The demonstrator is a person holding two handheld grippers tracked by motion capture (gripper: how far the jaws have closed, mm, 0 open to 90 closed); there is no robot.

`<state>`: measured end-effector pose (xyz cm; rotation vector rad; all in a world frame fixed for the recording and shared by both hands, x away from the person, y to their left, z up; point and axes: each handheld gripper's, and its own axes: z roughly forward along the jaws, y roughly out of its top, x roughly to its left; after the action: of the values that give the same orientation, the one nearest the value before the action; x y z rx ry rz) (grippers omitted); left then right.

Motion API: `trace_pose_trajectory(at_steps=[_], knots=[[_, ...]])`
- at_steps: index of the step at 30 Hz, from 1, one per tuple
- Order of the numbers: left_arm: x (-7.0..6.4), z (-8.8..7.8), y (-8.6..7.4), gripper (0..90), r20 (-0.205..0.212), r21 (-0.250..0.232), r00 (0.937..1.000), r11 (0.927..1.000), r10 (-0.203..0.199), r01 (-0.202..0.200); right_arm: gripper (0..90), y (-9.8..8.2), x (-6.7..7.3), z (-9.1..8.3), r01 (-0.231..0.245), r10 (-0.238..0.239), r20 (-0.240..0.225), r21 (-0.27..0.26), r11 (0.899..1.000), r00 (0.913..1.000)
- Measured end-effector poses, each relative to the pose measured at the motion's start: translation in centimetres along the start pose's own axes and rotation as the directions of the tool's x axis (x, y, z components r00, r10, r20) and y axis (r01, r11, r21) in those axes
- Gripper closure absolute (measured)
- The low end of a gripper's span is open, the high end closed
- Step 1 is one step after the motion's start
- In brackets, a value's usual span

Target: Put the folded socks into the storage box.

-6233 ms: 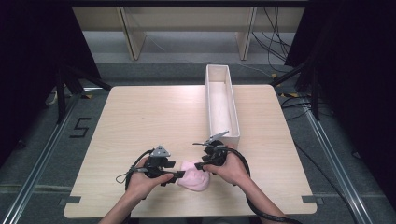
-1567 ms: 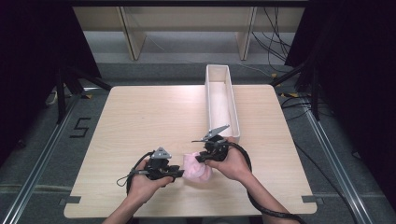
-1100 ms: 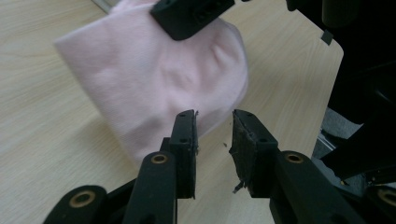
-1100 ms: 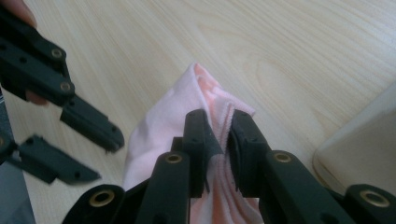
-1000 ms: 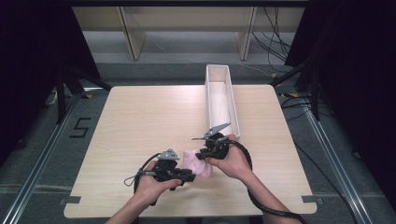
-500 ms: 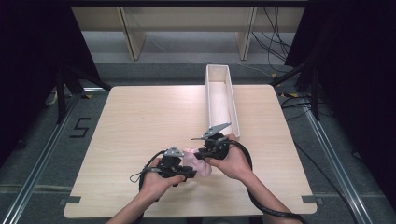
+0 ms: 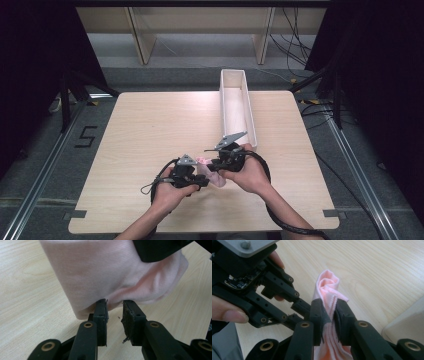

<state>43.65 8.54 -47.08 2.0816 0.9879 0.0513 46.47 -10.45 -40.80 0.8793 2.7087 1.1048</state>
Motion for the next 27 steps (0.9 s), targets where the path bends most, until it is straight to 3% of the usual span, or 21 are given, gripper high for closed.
trace_pose_trajectory(at_steps=[3, 4, 8, 9, 10, 11, 12, 14, 19, 27], knots=[[0.0, 0.0, 0.1, 72.8, -0.005, 0.002, 0.9999, 0.9999, 0.011, -0.011, 78.0, 0.0, 0.0, 0.0, 0.000, 0.000, 0.003, -0.005, 1.000, 1.0000], [-0.1, 0.1, 0.0, 72.8, -0.008, -0.012, 1.0000, 0.9999, 0.000, 0.000, 78.0, 0.0, 0.1, -0.1, -0.027, 0.027, 0.005, 0.008, 1.000, 0.9996], [-0.4, -0.2, 0.1, 72.3, -0.006, -0.006, 0.9995, 0.9995, 0.029, -0.029, 78.1, 0.1, -0.3, -0.2, -0.005, 0.006, 0.023, -0.019, 1.000, 0.9997], [-0.5, -0.2, 0.2, 72.2, 0.003, -0.017, 0.9998, 0.9996, 0.021, -0.021, 78.2, 0.1, -0.4, -0.2, -0.011, 0.012, 0.028, -0.018, 1.000, 0.9995], [-0.5, -0.4, 0.2, 72.1, 0.003, -0.002, 0.9990, 0.9990, 0.045, -0.045, 78.2, 0.1, -0.4, -0.2, -0.016, 0.016, 0.027, -0.020, 1.000, 0.9995], [-0.7, -0.4, 0.2, 71.8, 0.008, -0.021, 0.9994, 0.9993, 0.032, -0.032, 78.2, 0.0, -0.5, -0.1, -0.034, 0.035, 0.044, -0.032, 0.999, 0.9984], [-0.7, -0.5, 0.2, 71.3, 0.002, -0.014, 0.9990, 0.9989, 0.045, -0.045, 78.3, 0.1, -0.4, -0.3, -0.039, 0.040, 0.031, -0.024, 0.999, 0.9987], [-0.9, -0.8, 0.2, 70.4, 0.007, -0.018, 0.9989, 0.9988, 0.046, -0.046, 78.3, 0.2, -0.7, -0.4, -0.006, 0.008, 0.040, -0.047, 0.999, 0.9992], [-1.3, -1.8, 0.3, 67.9, 0.016, -0.061, 0.9982, 0.9965, 0.058, -0.056, 78.3, 0.6, -1.1, -1.2, -0.006, 0.010, 0.051, -0.071, 0.997, 0.9986], [-1.0, -3.0, 0.3, 67.2, 0.000, -0.070, 0.9969, 0.9944, 0.079, -0.078, 78.3, 1.3, -2.1, -2.9, -0.008, 0.016, 0.075, -0.100, 0.995, 0.9971]])
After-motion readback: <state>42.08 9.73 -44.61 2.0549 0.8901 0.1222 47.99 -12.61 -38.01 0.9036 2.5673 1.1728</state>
